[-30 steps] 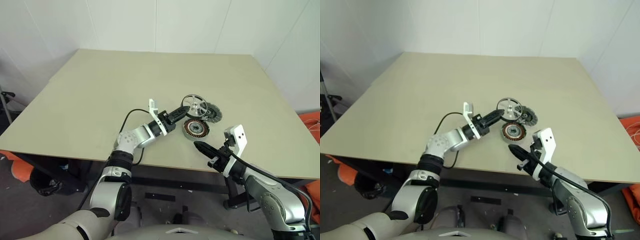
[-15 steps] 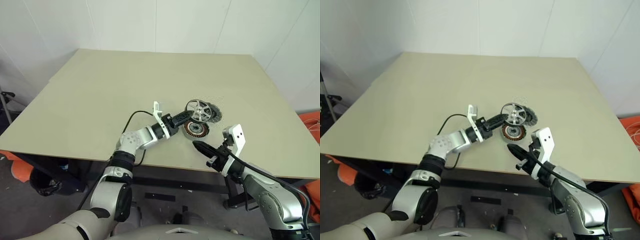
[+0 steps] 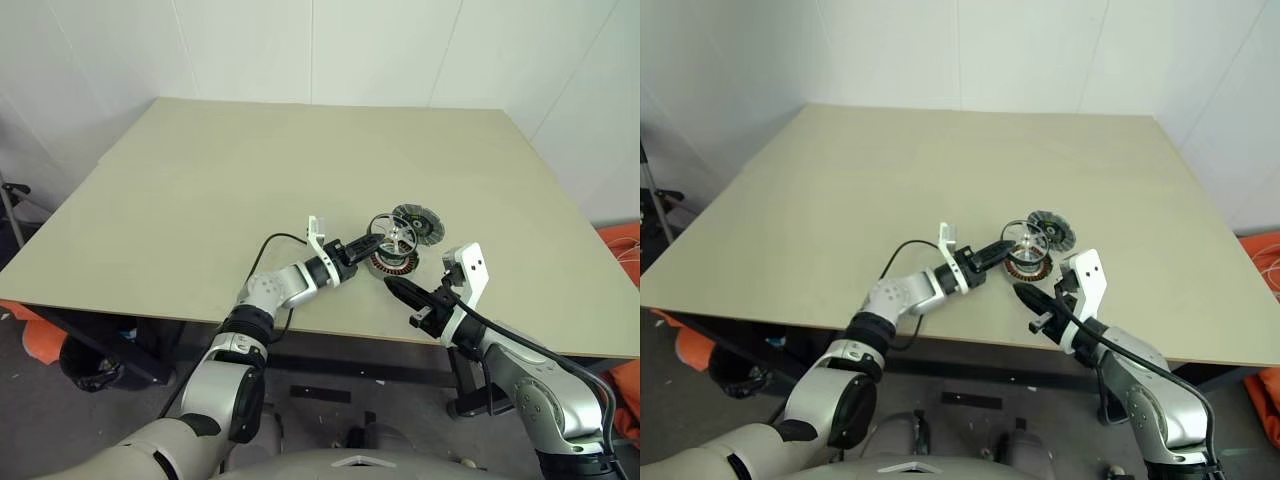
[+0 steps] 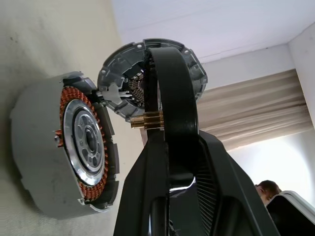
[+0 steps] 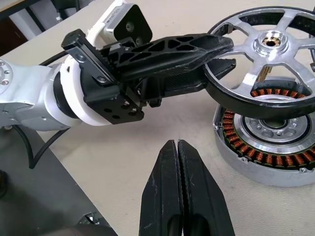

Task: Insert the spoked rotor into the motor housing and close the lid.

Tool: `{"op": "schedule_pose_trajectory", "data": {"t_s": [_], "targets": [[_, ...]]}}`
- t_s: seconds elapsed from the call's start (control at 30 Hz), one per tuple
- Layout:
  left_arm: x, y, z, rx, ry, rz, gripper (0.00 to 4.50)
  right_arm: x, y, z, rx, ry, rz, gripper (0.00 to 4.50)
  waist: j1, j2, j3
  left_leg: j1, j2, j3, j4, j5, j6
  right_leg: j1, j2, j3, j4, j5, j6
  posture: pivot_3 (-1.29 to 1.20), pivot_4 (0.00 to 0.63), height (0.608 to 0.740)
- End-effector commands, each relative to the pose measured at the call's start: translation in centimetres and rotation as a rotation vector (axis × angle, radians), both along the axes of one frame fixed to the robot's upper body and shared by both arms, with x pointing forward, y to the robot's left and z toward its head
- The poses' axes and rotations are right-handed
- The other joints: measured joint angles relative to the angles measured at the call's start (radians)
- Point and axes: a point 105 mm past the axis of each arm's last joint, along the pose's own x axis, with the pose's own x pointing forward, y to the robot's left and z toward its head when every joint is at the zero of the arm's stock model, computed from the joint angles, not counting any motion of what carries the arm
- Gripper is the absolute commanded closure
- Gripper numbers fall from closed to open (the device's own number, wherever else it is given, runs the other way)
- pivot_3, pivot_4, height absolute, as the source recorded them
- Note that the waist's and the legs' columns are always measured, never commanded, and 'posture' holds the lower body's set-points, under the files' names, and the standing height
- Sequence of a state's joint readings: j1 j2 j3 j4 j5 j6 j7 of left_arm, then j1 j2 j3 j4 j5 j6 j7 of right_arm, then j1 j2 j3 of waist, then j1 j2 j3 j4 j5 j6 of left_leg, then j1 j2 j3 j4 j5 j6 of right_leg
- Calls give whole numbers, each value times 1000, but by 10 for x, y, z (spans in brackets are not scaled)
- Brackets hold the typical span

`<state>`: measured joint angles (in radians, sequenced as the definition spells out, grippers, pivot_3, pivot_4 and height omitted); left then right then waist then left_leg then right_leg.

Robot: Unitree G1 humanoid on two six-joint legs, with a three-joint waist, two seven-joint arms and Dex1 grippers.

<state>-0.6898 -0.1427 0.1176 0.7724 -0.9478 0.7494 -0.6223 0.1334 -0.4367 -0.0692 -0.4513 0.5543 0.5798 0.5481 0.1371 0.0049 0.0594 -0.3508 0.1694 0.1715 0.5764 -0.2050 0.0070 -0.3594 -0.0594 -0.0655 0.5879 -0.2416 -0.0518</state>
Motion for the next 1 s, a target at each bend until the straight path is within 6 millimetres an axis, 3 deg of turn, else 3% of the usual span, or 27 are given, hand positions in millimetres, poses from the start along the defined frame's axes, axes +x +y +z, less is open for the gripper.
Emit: {"op": "schedule_pose_trajectory", "data": {"t_s": [0.03,0.7,1.0], "targets": [[-24,-74,67,-169,-120,-171,4107,1,6,17,16,-67,24,4500,0,0,0,0,0,0,0,0,0,0,0,0,0,0,0,0,0,740],[-41,-90,44,-73,-73,-262,4107,3,10,27,16,-87,30,4500,0,0,0,0,0,0,0,0,0,0,0,0,0,0,0,0,0,740],[-34,-86,44,-60,-85,-224,1194,5,12,29,16,-87,32,4500,2,0,0,2,0,0,0,0,0,2,0,0,1,0,-1,0,0,740]]}}
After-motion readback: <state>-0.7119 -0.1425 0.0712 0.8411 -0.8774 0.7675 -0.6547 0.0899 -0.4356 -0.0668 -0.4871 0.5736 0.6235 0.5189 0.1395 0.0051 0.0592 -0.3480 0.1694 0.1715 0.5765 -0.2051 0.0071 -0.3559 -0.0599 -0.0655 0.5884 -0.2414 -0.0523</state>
